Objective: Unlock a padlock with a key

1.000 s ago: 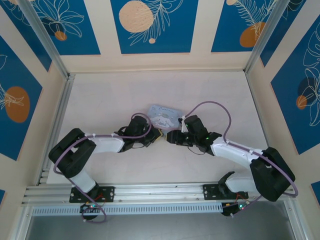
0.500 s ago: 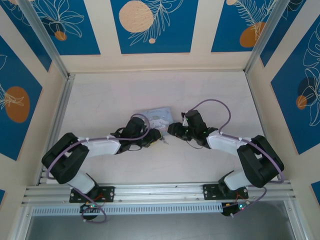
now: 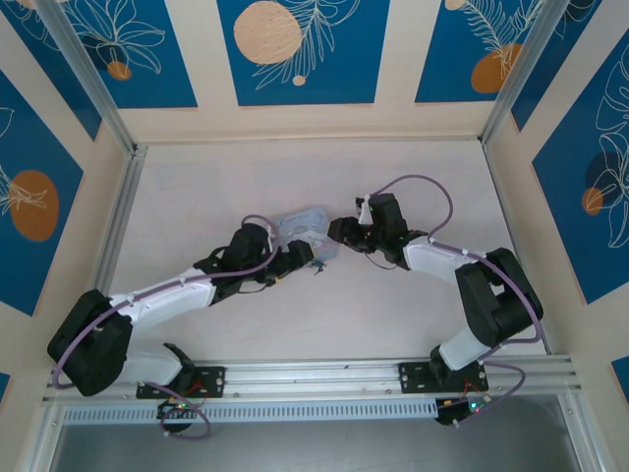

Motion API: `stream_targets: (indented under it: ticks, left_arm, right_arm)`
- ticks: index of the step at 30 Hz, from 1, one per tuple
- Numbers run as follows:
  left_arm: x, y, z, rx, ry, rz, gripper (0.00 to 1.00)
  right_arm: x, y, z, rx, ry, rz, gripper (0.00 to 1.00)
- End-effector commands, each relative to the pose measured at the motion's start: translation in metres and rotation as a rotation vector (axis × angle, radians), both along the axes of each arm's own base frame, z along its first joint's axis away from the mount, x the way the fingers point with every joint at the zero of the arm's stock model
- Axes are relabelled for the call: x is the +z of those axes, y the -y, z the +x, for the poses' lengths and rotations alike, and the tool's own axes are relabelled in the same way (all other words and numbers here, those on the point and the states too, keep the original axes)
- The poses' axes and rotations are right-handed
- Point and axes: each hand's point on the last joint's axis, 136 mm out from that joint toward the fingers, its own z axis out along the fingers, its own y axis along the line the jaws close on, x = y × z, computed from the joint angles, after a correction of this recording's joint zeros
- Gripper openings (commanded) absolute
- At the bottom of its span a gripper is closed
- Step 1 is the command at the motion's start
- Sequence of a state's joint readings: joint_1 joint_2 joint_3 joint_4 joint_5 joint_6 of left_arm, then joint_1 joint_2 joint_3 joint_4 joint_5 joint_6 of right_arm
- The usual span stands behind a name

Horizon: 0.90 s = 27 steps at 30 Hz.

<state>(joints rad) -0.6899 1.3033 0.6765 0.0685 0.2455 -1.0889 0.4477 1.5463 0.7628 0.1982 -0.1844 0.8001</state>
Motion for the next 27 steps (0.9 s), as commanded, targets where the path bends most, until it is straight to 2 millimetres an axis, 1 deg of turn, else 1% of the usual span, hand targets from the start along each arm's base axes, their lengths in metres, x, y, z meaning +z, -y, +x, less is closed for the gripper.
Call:
stream_targets:
  ticks: [1, 3, 6, 9, 12, 18, 23, 27]
  left_arm:
    - [0.009, -0.018, 0.009, 0.029, 0.027, 0.057, 0.96]
    - [0.007, -0.025, 0.011, 0.046, 0.019, 0.061, 0.96]
    - [0.004, -0.031, 0.014, 0.064, 0.01, 0.063, 0.97]
    - [0.002, -0.034, 0.016, 0.072, 0.005, 0.068, 0.99]
    - [0.0, -0.035, 0.018, 0.078, 0.003, 0.073, 0.99]
    - [-0.013, -0.037, 0.024, 0.087, -0.025, 0.092, 0.99]
    - [-0.023, -0.038, 0.032, 0.101, -0.048, 0.083, 0.99]
    - [-0.025, -0.036, 0.039, 0.104, -0.061, 0.054, 0.99]
  right_arm:
    - [-0.005, -0.002, -0.026, 0.078, 0.027, -0.016, 0.44]
    - [-0.012, -0.001, -0.038, 0.104, 0.035, -0.024, 0.44]
    - [-0.018, -0.004, -0.05, 0.139, 0.047, -0.028, 0.45]
    - [-0.023, -0.009, -0.059, 0.177, 0.055, -0.057, 0.47]
    - [-0.024, -0.016, -0.061, 0.198, 0.066, -0.071, 0.49]
    - [-0.022, -0.035, -0.049, 0.228, 0.075, -0.076, 0.52]
    - [-0.022, -0.049, -0.029, 0.233, 0.086, -0.077, 0.52]
    - [-0.024, -0.06, -0.021, 0.261, 0.085, -0.08, 0.52]
